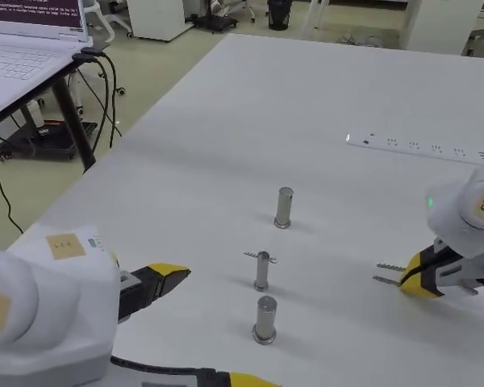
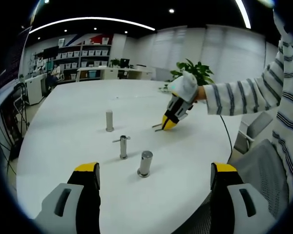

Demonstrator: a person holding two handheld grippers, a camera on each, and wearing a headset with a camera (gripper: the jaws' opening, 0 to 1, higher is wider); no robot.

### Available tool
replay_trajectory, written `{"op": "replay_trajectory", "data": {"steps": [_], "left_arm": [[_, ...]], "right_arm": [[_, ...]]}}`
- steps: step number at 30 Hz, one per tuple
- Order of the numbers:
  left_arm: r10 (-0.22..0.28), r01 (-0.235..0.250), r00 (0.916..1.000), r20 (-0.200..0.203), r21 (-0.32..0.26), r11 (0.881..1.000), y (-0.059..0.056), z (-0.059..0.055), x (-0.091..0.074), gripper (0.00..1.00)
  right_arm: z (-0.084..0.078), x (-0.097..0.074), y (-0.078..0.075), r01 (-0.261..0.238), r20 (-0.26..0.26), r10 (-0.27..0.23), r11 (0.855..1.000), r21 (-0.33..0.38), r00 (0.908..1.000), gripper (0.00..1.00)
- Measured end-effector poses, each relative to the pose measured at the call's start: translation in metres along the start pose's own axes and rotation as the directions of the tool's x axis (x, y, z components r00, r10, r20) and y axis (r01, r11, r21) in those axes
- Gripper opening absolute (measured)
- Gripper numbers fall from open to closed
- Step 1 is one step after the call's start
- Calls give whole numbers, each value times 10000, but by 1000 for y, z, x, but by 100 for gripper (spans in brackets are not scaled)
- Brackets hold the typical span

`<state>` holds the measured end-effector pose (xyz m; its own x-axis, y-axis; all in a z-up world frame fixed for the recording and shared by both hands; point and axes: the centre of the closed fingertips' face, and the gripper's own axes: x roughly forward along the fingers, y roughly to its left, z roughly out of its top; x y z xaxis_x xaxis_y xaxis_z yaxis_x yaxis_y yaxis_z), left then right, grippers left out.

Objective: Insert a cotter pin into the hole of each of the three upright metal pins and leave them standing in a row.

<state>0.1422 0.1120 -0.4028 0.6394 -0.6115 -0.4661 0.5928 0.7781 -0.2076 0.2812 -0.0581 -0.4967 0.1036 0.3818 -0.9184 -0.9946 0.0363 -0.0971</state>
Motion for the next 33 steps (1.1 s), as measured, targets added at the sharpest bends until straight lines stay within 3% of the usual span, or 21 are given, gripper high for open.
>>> {"op": "replay_trajectory", "data": {"steps": [3,9,10,12,16,22,26,33], "left_arm": [[2,-2,10000,-41,-42,10000,0,-1,0,92],[-81,81,9999,-137,-11,10000,0,-1,-1,89],[-78,78,9999,-141,22,10000,0,1,-1,89],[-27,27,9999,-120,50,10000,2,3,-1,88],[59,-59,10000,17,4,10000,6,10,-3,85],[-83,94,9989,469,-230,9997,7,26,-1,81],[-311,343,9967,744,-417,9985,5,38,8,77],[-958,1061,9878,1228,-806,9911,-6,59,25,71]], "right_arm": [[1,-2,-1,300,108,-299,9995,-103,9995,0],[17,-19,1,885,913,-846,9953,-388,9922,0],[28,-26,0,1198,1431,-1082,9900,-746,9838,0],[39,-38,4,1444,1879,-1282,9866,-753,9738,0],[57,-59,10,1986,2498,-1685,9749,-1003,9535,0],[84,-86,22,2864,3489,-2201,9462,-1507,9109,0],[95,-92,34,3031,3832,-2232,9391,-1619,8963,0],[106,-92,48,3308,4081,-2305,9235,-1943,8833,0]]}}
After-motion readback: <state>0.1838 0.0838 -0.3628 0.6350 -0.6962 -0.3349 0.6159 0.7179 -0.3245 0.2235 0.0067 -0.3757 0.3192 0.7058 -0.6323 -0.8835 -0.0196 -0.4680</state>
